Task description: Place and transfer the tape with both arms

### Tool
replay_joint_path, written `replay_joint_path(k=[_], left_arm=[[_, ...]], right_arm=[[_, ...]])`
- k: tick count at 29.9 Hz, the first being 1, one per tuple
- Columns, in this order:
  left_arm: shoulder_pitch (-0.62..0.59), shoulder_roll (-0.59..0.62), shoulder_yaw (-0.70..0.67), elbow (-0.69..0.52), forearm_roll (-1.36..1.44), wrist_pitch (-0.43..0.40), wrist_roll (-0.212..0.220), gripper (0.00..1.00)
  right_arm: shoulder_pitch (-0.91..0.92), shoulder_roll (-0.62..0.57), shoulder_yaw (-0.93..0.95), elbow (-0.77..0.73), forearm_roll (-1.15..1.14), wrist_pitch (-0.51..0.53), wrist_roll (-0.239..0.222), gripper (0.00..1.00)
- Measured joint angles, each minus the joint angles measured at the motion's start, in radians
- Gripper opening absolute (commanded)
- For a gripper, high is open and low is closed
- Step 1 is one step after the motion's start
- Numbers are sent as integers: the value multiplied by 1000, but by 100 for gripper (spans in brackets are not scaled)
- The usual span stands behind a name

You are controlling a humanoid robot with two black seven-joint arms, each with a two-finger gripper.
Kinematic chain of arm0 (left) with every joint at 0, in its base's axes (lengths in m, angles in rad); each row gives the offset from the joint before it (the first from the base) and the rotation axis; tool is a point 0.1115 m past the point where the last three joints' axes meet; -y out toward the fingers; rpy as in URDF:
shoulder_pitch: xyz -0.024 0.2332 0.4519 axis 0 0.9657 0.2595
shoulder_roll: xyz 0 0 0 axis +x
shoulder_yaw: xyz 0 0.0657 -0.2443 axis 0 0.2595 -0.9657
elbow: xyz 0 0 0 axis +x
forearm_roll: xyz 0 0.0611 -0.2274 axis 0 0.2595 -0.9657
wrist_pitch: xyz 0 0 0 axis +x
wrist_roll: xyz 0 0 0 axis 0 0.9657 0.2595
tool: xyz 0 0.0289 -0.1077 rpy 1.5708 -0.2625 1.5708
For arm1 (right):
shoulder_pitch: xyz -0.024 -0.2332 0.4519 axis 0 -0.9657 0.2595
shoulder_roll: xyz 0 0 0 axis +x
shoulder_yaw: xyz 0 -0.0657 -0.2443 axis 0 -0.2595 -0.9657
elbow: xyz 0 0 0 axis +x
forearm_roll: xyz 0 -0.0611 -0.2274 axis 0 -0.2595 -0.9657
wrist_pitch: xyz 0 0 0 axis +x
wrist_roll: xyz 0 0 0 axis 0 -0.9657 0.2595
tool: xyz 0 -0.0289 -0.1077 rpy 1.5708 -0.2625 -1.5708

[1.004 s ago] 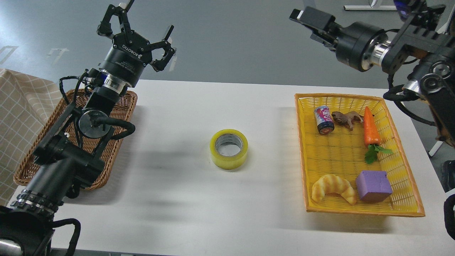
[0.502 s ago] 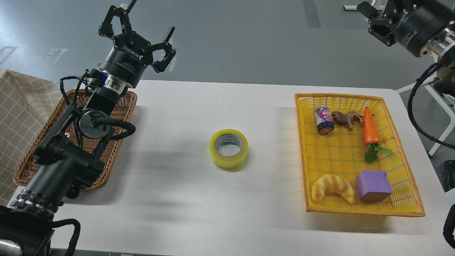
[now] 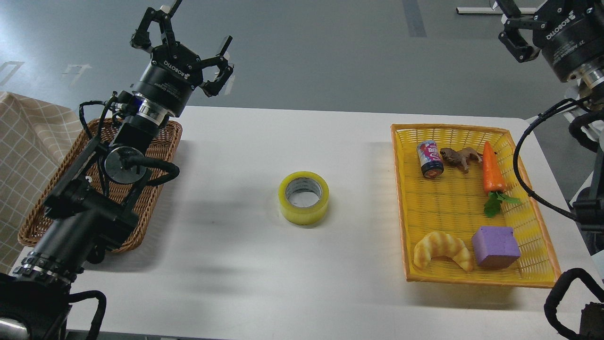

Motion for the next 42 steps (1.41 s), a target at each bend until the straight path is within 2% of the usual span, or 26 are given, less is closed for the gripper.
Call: replay_joint_path(k=[10, 15, 22, 29, 42], left_arm=[[-1, 9, 2, 0, 5, 0, 1, 98], [-1, 9, 3, 1, 6, 0, 2, 98], [-4, 12, 3, 1, 9, 0, 3, 98], [-2, 34, 22, 1, 11, 0, 3, 98], [-2, 43, 42, 2, 165, 0, -2, 98]], right_arm=[[-5, 9, 6, -111, 287, 0, -4, 100], [-18, 63, 8, -130, 407, 0, -7, 100], [-39, 125, -2, -118, 421, 0, -13, 100], [-48, 126, -29, -113, 421, 0, -54, 100], [-50, 126, -66, -112, 420, 0, -57, 100]])
